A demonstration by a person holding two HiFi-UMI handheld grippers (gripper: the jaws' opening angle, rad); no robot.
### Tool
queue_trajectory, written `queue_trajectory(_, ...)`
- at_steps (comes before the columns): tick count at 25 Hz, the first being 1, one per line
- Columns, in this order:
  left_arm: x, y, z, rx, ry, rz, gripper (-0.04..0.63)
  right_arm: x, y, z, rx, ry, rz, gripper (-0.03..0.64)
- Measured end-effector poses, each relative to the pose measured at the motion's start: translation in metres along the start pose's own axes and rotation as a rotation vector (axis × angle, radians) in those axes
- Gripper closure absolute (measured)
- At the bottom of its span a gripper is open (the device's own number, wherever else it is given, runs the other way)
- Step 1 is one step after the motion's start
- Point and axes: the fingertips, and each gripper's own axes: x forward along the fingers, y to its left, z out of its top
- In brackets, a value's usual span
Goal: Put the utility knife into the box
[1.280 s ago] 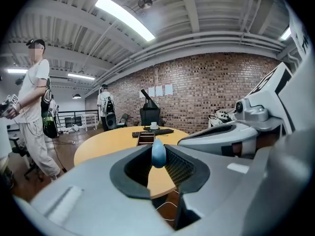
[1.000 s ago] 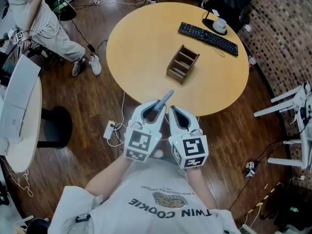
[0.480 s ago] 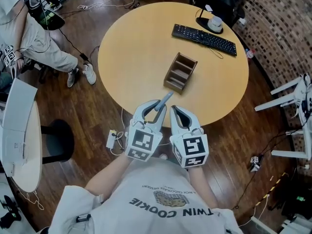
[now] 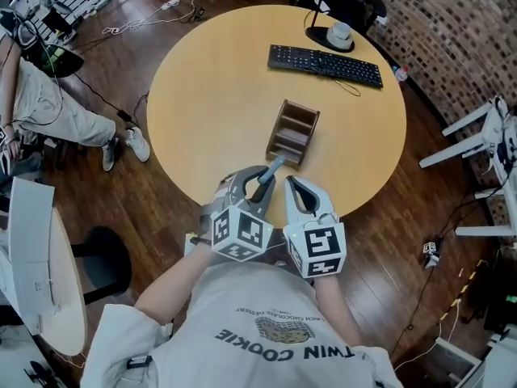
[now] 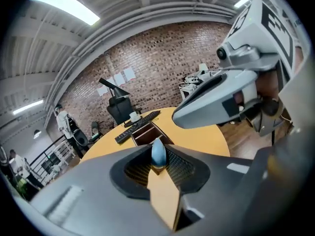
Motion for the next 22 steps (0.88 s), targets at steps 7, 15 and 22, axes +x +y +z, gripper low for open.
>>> queue_trajectory(7,0.03,0.003,-0.002,0.245,0.051,-0.081,0.518,0.017,-0.017,0.003,0.041,0.005,-0.079,0.614)
queue_trajectory(15,0.064,0.005,-0.017,0.441,0.131,-0.175,0.518,0.02,-0.037,0.002,0.079,0.006,-0.158,0.614)
queue_trajectory(22,0.084,0.003,-0.019,0.561,0.17,-0.248,0.518,0.018,-0.047,-0.004,0.109,0.011,-0.221,0.614)
